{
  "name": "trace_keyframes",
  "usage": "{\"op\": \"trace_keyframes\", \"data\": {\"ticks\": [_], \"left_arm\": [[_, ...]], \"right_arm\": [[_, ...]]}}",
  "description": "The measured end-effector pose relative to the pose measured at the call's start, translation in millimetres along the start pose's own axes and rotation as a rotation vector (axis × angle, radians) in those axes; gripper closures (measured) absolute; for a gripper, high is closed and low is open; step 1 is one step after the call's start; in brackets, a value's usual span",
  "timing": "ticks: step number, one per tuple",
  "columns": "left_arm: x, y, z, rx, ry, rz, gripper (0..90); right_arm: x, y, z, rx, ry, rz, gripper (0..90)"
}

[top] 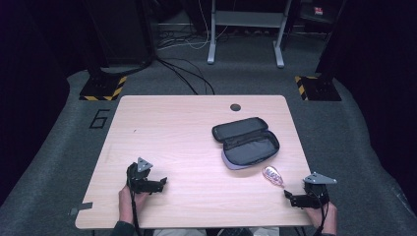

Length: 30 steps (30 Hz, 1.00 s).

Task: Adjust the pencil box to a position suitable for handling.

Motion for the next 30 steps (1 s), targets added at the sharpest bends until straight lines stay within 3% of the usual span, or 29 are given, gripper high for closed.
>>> {"op": "trace_keyframes", "data": {"ticks": [10, 14, 17, 24, 26, 30], "left_arm": [[0.2, 0.0, 0.2, -0.002, 0.002, 0.002, 0.4], [0.2, -0.1, 0.2, -0.001, 0.002, 0.003, 0.4], [0.2, 0.0, 0.1, -0.001, 0.002, 0.003, 0.5], [0.0, 0.0, -0.2, -0.001, 0.005, 0.001, 0.6], [0.1, 0.0, -0.2, -0.001, 0.006, 0.001, 0.6], [0.1, 0.1, 0.0, -0.003, 0.005, 0.001, 0.6]], "right_arm": [[-2.0, -0.4, 0.0, 0.001, -0.015, -0.002, 2.3], [-1.8, 1.4, 1.9, 0.012, 0.000, -0.001, 0.5], [-2.7, 3.6, 3.1, -0.009, -0.024, -0.006, 0.0], [-22.4, 15.9, 15.5, -0.027, -0.003, -0.026, 0.0], [-25.0, 16.2, 18.7, -0.037, -0.010, -0.026, 0.0], [-36.7, 13.6, 27.4, -0.040, 0.024, -0.029, 0.0]]}}
Point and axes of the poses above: each handheld gripper's, and its own axes: y roughly backward along the jaws, x roughly out of its underside, z roughly to its left, the point moved 10 cm from there along -y, roughly forward along the jaws, and after that the axes turned 15 degrees about z, right-handed, at the moved point
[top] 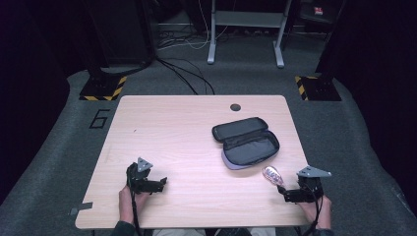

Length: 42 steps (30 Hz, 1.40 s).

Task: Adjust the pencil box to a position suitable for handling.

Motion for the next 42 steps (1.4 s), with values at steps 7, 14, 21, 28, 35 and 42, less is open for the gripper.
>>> {"op": "trace_keyframes", "data": {"ticks": [7, 14, 21, 28, 35, 42], "left_arm": [[0.0, -0.1, -0.3, 0.002, 0.002, -0.001, 0.6], [0.3, 0.2, -0.2, 0.002, 0.000, 0.003, 0.7], [0.3, 0.2, 0.0, 0.000, -0.001, 0.004, 0.7], [0.3, 0.3, -0.3, 0.002, -0.001, 0.003, 0.9], [0.3, 0.2, -0.3, 0.002, -0.001, 0.002, 0.9], [0.2, 0.2, -0.3, 0.002, -0.001, 0.002, 0.9]], "right_arm": [[-14.7, -13.7, 12.5, -0.017, 0.035, 0.014, 1.3], [-23.2, -25.8, 15.5, -0.012, 0.044, 0.025, 15.9], [-24.7, -33.3, 16.0, -0.011, 0.034, 0.048, 35.2], [-22.3, -36.5, 13.9, 0.010, 0.019, 0.050, 47.2], [-21.2, -36.3, 14.4, 0.014, 0.019, 0.026, 49.2], [-23.0, -25.1, 19.8, 0.004, 0.020, -0.008, 49.6]]}}
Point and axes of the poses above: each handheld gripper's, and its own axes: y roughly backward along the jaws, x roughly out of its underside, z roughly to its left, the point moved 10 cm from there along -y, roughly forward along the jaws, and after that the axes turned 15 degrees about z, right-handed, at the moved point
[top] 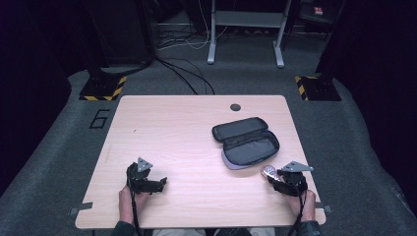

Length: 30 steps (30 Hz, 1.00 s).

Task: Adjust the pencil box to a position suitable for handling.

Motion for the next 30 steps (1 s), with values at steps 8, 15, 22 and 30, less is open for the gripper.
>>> {"op": "trace_keyframes", "data": {"ticks": [8, 15, 22, 30], "left_arm": [[0.0, 0.0, 0.0, 0.000, 0.000, 0.000, 0.9], [0.0, 0.0, 0.0, 0.000, 0.000, 0.001, 0.9], [0.0, 0.1, 0.0, 0.000, 0.000, 0.001, 0.9], [0.0, 0.0, 0.1, -0.001, -0.001, 0.000, 0.9]], "right_arm": [[-5.5, 14.7, 21.9, -0.021, 0.038, -0.029, 49.6], [-7.9, 11.3, 45.7, -0.050, 0.076, -0.021, 49.6], [-6.8, -4.1, 72.8, -0.086, 0.107, 0.010, 49.6], [-1.9, -12.2, 86.7, -0.107, 0.126, 0.025, 49.4]]}}
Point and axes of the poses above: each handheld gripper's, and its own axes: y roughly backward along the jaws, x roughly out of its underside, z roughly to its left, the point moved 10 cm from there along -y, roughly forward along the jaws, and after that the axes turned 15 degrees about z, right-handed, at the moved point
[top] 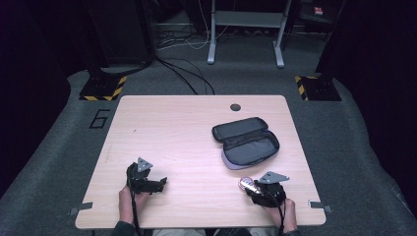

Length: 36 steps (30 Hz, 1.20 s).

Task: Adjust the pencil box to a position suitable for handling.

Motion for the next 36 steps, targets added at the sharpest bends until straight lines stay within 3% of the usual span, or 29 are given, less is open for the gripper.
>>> {"op": "trace_keyframes", "data": {"ticks": [5, 6, 7, 9, 15, 19, 20, 24, 25, 31, 36], "left_arm": [[0.0, 0.0, 0.0, 0.000, 0.000, 0.000, 0.9], [0.0, 0.0, -0.1, 0.001, 0.000, 0.000, 0.9], [0.0, 0.0, -0.1, 0.001, 0.000, 0.000, 0.9], [0.0, 0.0, 0.0, 0.000, 0.000, 0.000, 0.9], [0.0, 0.0, -0.1, 0.001, 0.000, 0.000, 0.9], [0.0, 0.0, -0.1, 0.000, 0.000, 0.000, 0.9], [0.0, 0.0, 0.0, 0.000, 0.000, 0.000, 0.9], [0.0, 0.0, 0.0, 0.000, 0.000, 0.000, 0.9], [0.0, 0.0, 0.0, 0.000, 0.000, 0.000, 0.9], [0.0, 0.0, -0.1, 0.001, 0.001, 0.001, 0.9], [0.0, 0.0, -0.1, 0.001, 0.001, 0.001, 0.9]], "right_arm": [[2.3, -0.3, -2.1, -0.008, -0.016, 0.016, 48.3], [1.9, -0.3, -2.3, -0.012, -0.022, 0.011, 46.3], [2.4, 1.0, -4.2, -0.018, -0.041, 0.027, 37.2], [2.0, 4.2, -6.5, -0.030, -0.041, 0.030, 32.0], [-5.1, 19.7, -18.8, -0.018, -0.058, -0.017, 23.0], [-11.6, 32.5, -36.0, 0.011, -0.086, -0.041, 18.1], [-14.7, 37.3, -46.9, 0.027, -0.096, -0.048, 16.8], [-19.5, 41.8, -63.4, 0.048, -0.116, -0.057, 16.3], [-21.3, 43.2, -69.2, 0.053, -0.141, -0.057, 16.2], [-31.0, 44.0, -95.4, 0.084, -0.160, -0.063, 15.3], [-37.5, 41.8, -108.9, 0.092, -0.178, -0.048, 14.9]]}}
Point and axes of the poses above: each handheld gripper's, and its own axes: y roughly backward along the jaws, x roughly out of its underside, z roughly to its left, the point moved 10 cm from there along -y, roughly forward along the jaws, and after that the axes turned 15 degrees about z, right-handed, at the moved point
